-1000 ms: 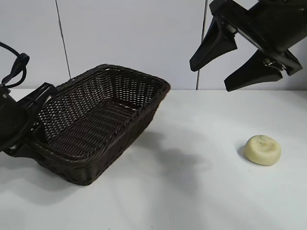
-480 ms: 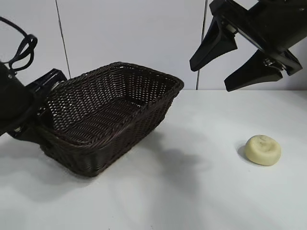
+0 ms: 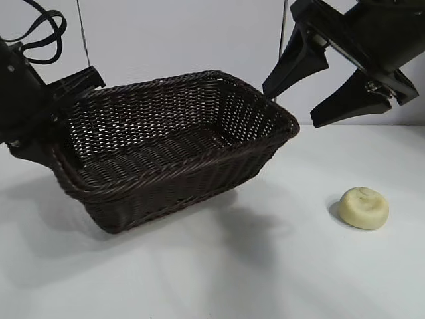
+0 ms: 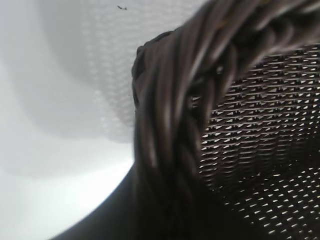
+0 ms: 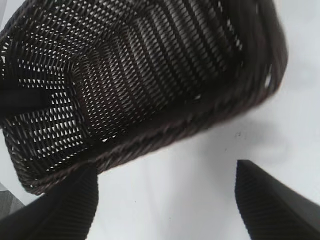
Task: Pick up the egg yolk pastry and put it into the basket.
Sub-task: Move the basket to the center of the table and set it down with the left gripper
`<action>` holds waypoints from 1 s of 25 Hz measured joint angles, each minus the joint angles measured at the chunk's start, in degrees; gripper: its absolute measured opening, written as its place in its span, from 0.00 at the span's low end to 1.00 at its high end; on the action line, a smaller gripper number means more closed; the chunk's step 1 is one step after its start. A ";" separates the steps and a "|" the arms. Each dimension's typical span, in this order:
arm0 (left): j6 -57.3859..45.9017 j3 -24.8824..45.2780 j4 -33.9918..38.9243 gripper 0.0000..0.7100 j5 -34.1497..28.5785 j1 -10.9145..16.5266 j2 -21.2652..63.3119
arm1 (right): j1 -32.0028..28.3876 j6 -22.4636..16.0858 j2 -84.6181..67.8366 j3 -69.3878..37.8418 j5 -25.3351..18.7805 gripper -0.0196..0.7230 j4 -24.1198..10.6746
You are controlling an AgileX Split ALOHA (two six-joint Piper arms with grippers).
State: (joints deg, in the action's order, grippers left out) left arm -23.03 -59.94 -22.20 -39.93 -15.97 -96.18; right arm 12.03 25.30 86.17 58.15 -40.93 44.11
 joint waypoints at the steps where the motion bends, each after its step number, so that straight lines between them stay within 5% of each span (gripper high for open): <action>1: 3.22 -0.73 -0.67 0.14 -1.06 0.69 0.00 | 0.00 0.00 0.00 0.00 0.00 0.77 0.00; 13: 26.71 -14.14 -3.73 0.14 -14.66 2.38 -9.12 | 0.00 0.00 0.00 0.00 -0.17 0.77 -0.15; 25: 28.67 -15.43 -3.06 0.14 -12.57 2.38 -14.93 | 0.00 0.00 0.00 0.00 -0.17 0.77 -0.15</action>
State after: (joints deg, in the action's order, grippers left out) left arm 5.63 -75.37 -25.25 -52.50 -13.59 -111.11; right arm 12.03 25.30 86.17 58.15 -41.10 43.96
